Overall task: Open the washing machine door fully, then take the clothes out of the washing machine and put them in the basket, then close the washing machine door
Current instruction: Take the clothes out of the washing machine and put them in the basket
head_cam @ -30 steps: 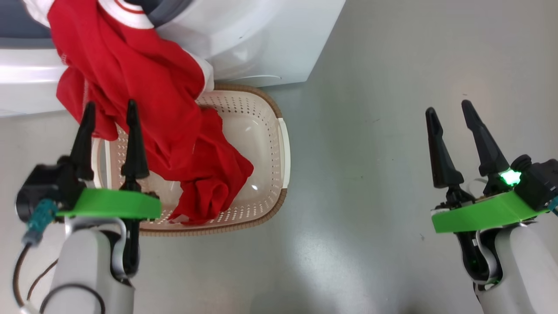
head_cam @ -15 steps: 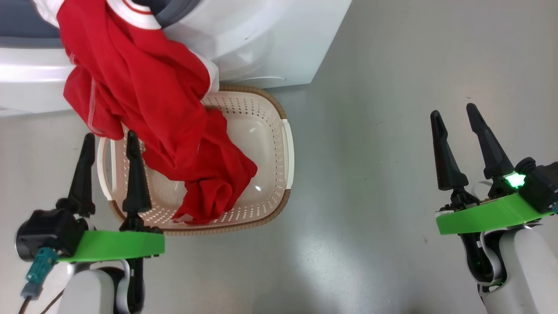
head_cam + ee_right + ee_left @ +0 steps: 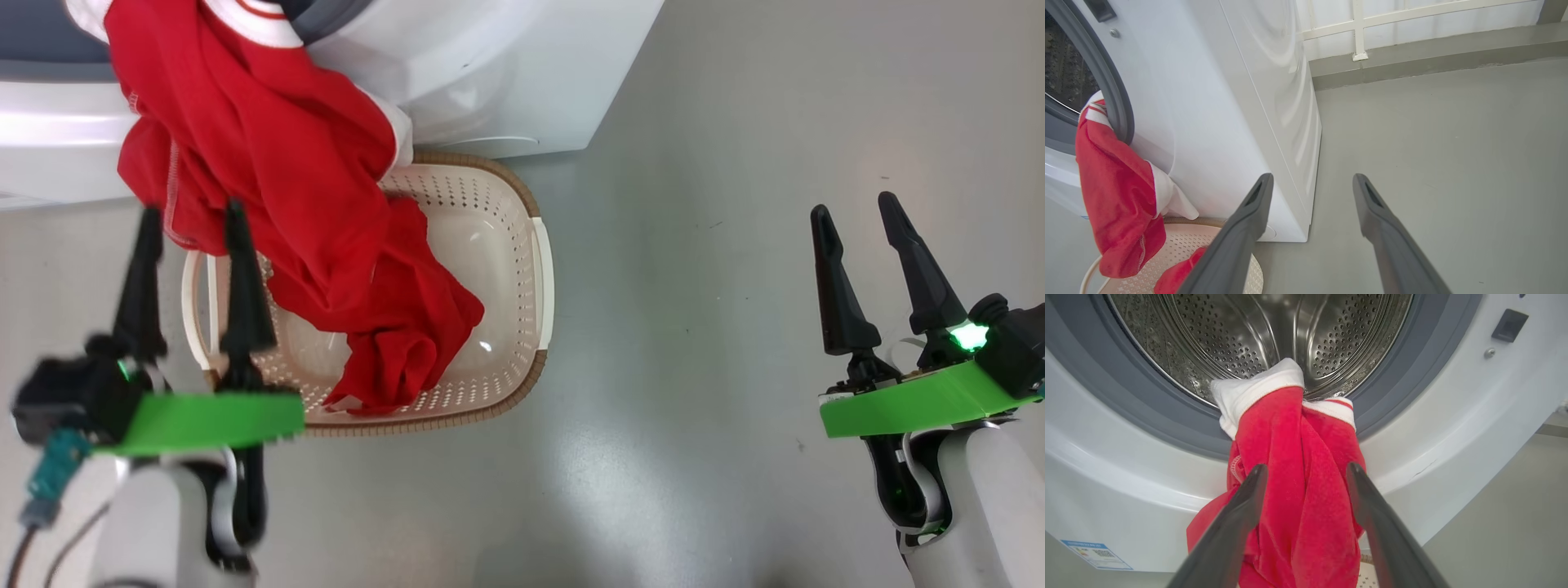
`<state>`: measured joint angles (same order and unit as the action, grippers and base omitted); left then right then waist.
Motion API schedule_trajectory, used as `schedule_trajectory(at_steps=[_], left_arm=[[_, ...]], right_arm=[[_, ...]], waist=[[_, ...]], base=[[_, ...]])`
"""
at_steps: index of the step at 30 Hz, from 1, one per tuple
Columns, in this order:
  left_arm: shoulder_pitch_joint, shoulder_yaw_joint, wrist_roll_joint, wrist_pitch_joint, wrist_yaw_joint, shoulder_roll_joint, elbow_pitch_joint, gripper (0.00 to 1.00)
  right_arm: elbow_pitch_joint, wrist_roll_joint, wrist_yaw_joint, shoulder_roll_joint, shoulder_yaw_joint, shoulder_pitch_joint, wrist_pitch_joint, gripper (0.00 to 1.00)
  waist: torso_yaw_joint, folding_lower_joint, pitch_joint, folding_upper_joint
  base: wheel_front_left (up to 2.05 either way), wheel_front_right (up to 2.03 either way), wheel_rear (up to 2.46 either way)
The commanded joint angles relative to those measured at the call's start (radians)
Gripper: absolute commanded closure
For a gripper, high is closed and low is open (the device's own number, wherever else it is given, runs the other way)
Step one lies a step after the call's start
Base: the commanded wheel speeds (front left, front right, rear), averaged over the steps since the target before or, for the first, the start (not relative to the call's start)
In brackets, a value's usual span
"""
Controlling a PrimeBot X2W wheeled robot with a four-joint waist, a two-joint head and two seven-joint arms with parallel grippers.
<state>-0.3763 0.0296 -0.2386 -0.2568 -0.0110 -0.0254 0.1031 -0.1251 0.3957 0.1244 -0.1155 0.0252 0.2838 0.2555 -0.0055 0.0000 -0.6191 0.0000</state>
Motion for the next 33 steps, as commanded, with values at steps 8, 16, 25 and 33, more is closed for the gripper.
schedule_trajectory(at_steps=[8, 16, 25, 33], left_arm=[[-0.245, 0.06, 0.083, -0.005, 0.025, -0.025, 0.052, 0.0], [-0.451, 0.099, 0.177, -0.005, 0.047, -0.051, 0.27, 0.0], [-0.602, 0.113, 0.231, -0.005, 0.006, -0.117, 0.468, 0.0], [-0.673, 0.09, 0.262, -0.005, -0.022, -0.175, 0.626, 0.0]], right_arm=[[0.03, -0.011, 0.006, -0.001, 0.019, -0.004, 0.006, 0.0], [0.024, -0.005, 0.006, 0.016, 0.036, 0.016, 0.006, 0.0], [0.021, 0.0, 0.006, 0.03, 0.051, 0.031, 0.006, 0.0], [0.017, 0.002, 0.006, 0.037, 0.066, 0.032, 0.006, 0.0]], waist=[[-0.004, 0.0, -0.03, 0.0], [-0.047, 0.0, -0.053, 0.0], [-0.09, 0.0, -0.074, 0.0], [-0.126, 0.0, -0.078, 0.0]], base=[[0.0, 0.0, 0.0], [0.0, 0.0, 0.0], [0.0, 0.0, 0.0], [0.0, 0.0, 0.0]])
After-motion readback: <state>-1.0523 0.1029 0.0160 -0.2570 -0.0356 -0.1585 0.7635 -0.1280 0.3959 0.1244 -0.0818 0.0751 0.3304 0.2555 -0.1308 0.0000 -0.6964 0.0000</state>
